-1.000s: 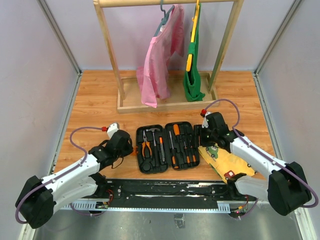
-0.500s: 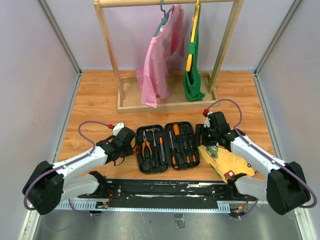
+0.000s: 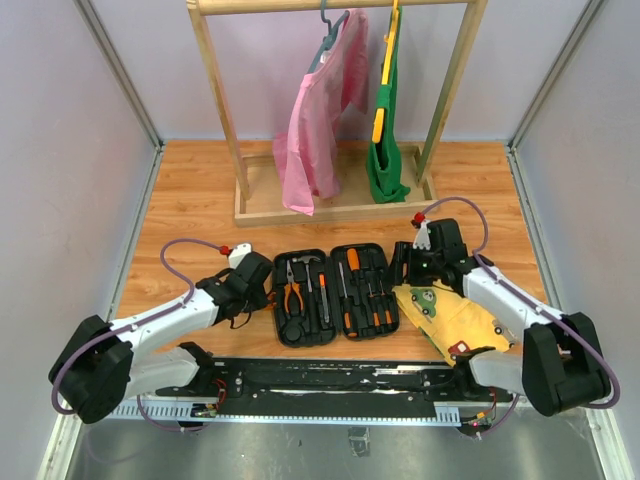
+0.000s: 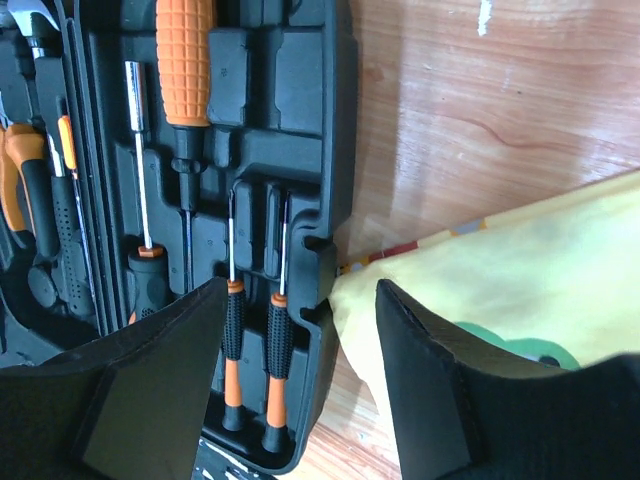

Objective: Sort the tools into containers
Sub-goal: Close the storage box at the center of the board.

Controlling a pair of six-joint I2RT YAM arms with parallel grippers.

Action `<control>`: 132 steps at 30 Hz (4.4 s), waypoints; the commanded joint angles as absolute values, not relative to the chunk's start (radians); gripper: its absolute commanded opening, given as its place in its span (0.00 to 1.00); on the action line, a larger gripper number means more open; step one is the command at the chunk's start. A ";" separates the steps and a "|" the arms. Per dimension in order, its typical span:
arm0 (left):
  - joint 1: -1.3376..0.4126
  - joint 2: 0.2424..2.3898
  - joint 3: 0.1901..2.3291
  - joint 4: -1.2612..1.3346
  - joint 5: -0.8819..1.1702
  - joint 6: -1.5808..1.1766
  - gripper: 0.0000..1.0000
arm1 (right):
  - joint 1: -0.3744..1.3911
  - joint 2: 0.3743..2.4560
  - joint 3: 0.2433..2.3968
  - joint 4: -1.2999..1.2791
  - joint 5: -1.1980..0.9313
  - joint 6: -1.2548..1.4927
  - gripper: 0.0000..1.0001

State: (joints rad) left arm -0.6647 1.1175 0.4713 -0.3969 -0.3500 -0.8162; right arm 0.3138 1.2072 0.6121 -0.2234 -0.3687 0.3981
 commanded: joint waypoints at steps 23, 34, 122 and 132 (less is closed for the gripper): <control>-0.690 1.157 0.443 -0.372 -0.345 -0.803 0.08 | 0.262 1.312 0.550 0.027 -0.732 0.465 0.59; -0.704 1.190 0.453 -0.334 -0.334 -0.798 0.07 | 0.325 1.182 0.647 -0.134 -0.774 0.441 0.59; -0.713 1.135 0.398 -0.305 -0.312 -0.801 0.03 | 0.257 1.224 0.665 -0.245 -0.471 0.399 0.67; -0.713 1.145 0.397 -0.302 -0.307 -0.802 0.03 | 0.188 1.385 0.584 -0.030 -0.695 0.452 0.66</control>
State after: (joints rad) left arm -0.7036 1.1122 0.4149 -0.2554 -0.3405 -0.8085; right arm 0.2035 1.3453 0.6201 -0.1429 -0.5606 0.4267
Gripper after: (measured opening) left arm 0.031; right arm 0.662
